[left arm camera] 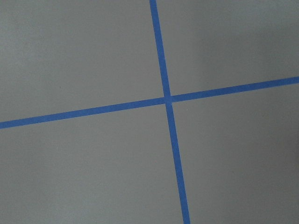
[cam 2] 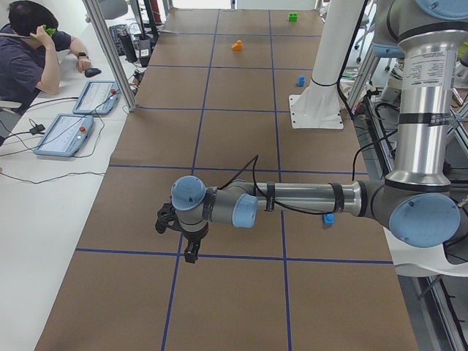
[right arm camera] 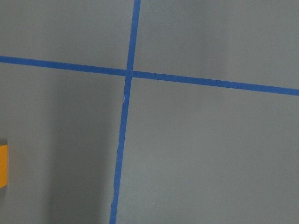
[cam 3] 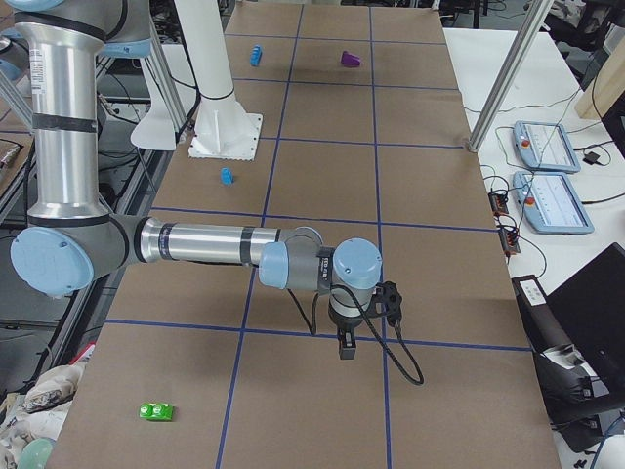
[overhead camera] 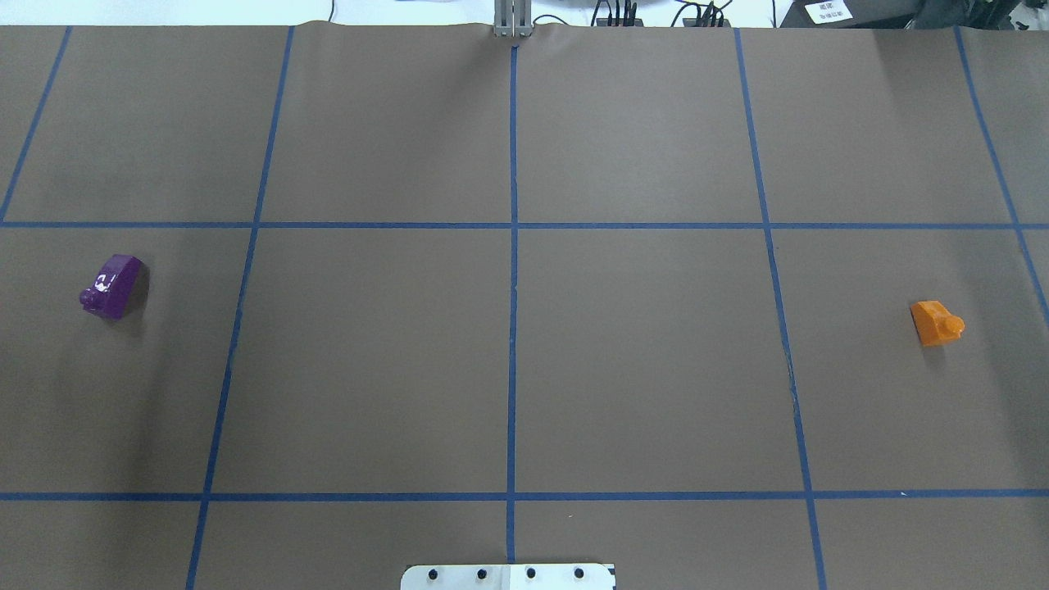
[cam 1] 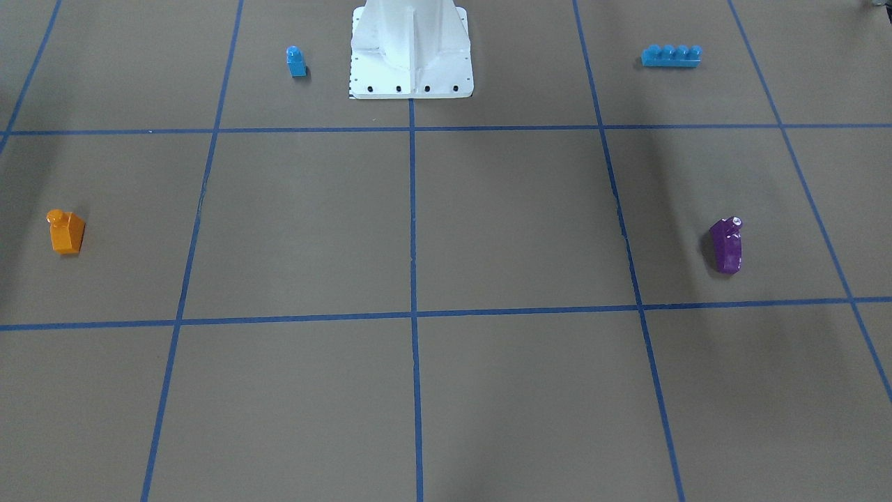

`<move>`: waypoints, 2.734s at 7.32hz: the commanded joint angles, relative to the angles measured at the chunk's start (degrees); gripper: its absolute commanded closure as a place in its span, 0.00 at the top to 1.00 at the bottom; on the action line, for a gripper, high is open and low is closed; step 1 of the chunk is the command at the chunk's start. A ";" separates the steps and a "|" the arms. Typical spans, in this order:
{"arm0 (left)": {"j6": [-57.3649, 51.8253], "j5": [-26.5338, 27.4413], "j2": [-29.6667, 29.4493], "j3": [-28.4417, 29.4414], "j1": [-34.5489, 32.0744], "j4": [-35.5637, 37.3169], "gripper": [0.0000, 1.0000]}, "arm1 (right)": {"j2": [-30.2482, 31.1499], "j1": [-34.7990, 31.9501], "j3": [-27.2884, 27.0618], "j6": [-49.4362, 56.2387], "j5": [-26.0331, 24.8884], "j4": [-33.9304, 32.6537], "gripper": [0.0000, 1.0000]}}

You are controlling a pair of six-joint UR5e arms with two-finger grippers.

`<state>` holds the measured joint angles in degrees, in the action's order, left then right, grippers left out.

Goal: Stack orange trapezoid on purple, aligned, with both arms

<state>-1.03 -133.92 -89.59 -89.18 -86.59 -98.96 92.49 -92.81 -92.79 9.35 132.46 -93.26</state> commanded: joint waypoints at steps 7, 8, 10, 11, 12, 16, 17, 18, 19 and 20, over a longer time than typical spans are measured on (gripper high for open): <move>14.70 -0.03 -5.41 -8.28 10.82 -5.88 1.00 | -3.61 5.52 -1.08 -0.38 -1.14 -0.25 1.00; 22.31 -0.46 -4.73 -8.37 12.66 -10.07 1.00 | -4.24 5.71 -1.25 -0.39 -1.15 -0.08 1.00; 42.50 8.59 1.13 -7.94 23.61 -26.63 1.00 | -4.42 6.76 -0.82 -0.65 -0.19 0.01 1.00; 49.91 14.68 4.13 -7.50 29.49 -32.11 1.00 | -4.42 6.77 -1.25 -1.09 0.52 0.01 1.00; 50.94 18.91 4.42 -7.06 32.69 -32.60 1.00 | -4.51 6.77 -1.08 -1.09 0.87 0.10 1.00; 50.52 19.48 1.09 -1.01 36.15 -32.61 0.95 | -4.77 6.77 -0.90 -4.25 4.48 0.36 1.00; 50.25 18.61 1.08 -1.08 36.15 -32.52 0.54 | -4.77 6.77 -1.25 -4.34 4.65 0.36 1.00; 49.99 18.52 1.52 -1.51 36.06 -32.35 0.17 | -4.95 6.77 -1.25 -4.34 4.65 0.36 1.00; 49.90 17.13 1.87 -1.95 35.88 -32.26 0.00 | -5.21 6.77 -1.25 -4.34 4.65 0.36 1.00; 49.90 14.59 1.78 -2.48 35.71 -32.17 0.00 | -5.56 6.77 -1.34 -4.34 4.65 0.36 1.00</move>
<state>48.94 -116.95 -87.88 -91.10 -50.70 -131.25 87.30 -86.04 -94.05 5.02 137.10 -92.90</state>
